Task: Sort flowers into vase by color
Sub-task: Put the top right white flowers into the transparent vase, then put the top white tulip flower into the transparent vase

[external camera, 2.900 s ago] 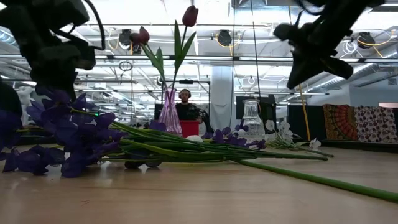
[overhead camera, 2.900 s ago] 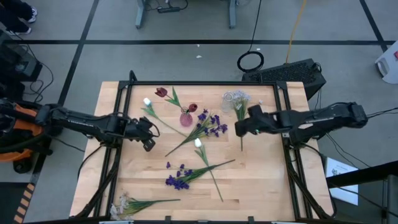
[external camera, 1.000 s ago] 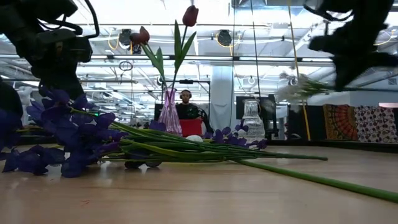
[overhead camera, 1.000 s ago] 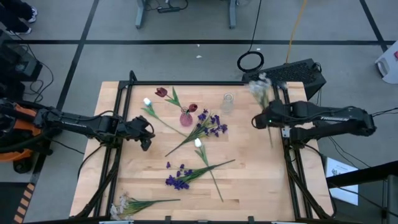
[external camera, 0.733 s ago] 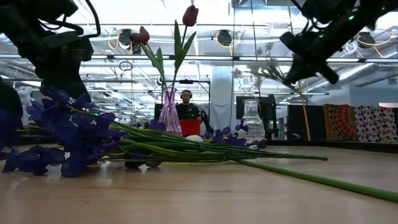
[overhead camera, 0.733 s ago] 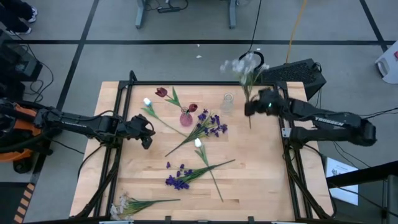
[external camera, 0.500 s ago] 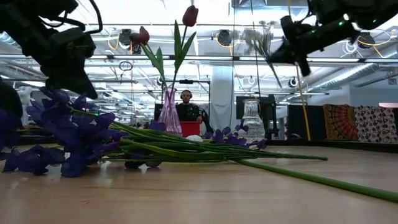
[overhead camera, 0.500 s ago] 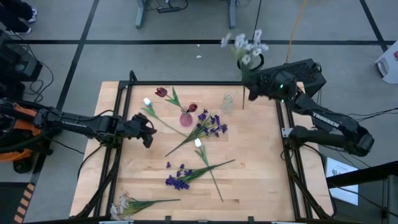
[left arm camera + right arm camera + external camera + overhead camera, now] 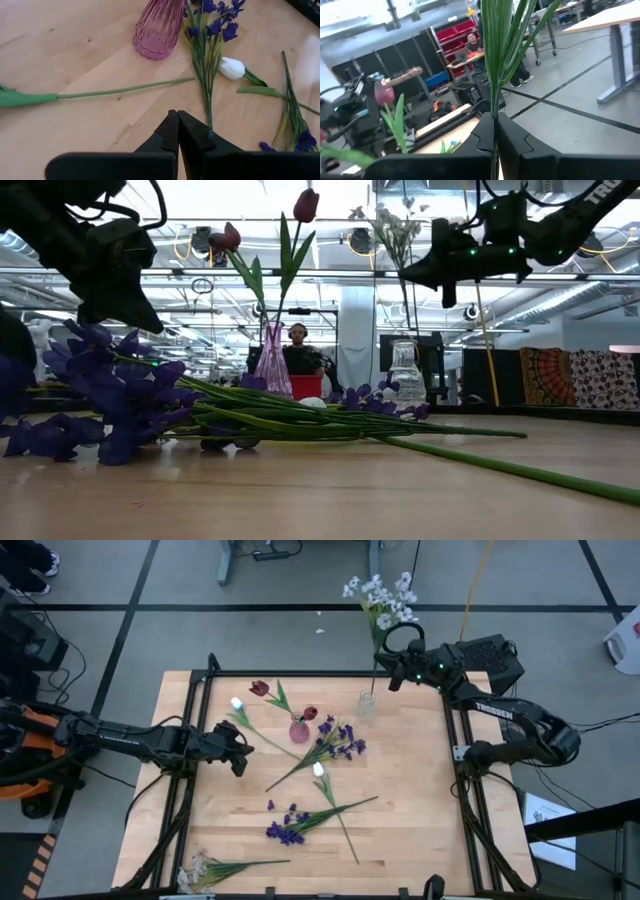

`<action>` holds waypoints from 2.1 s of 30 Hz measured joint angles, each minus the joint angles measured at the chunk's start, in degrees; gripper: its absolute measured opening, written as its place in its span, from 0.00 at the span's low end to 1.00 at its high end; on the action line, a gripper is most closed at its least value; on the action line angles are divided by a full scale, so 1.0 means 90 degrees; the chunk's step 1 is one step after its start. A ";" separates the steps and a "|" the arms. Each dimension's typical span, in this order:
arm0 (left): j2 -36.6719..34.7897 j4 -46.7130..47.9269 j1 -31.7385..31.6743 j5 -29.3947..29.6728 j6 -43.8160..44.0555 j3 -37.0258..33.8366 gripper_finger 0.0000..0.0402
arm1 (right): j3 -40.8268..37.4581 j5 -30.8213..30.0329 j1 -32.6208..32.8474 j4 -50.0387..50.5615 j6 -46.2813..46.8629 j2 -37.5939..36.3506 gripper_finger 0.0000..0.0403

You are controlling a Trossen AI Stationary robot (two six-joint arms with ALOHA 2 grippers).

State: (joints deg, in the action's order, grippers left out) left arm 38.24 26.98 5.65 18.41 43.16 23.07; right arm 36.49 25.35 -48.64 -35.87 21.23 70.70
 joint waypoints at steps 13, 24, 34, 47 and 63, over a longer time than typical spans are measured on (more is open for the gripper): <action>0.0000 0.0004 0.0000 -0.0002 -0.0007 0.0000 0.03 | -0.0499 0.0169 0.0151 -0.0410 -0.0822 0.0046 0.00; 0.0000 0.0005 0.0000 0.0000 -0.0010 0.0000 0.03 | -0.1171 0.0023 0.0279 -0.1401 -0.0835 0.0478 0.00; 0.0000 0.0004 0.0000 0.0008 -0.0012 0.0000 0.03 | -0.1173 0.0013 0.0557 -0.1343 -0.0972 0.1250 0.02; 0.0000 0.0007 0.0000 0.0010 -0.0036 0.0000 0.03 | -0.1171 0.0033 0.0478 -0.0036 -0.1293 0.0409 0.20; 0.0000 0.0003 0.0000 0.0007 -0.0163 0.0000 0.03 | -0.0985 -0.0955 0.0272 0.4087 -0.1784 -0.2524 0.23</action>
State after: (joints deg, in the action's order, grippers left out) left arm 38.24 27.01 5.65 18.48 41.69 23.07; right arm 27.62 16.76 -46.19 0.91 5.17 47.98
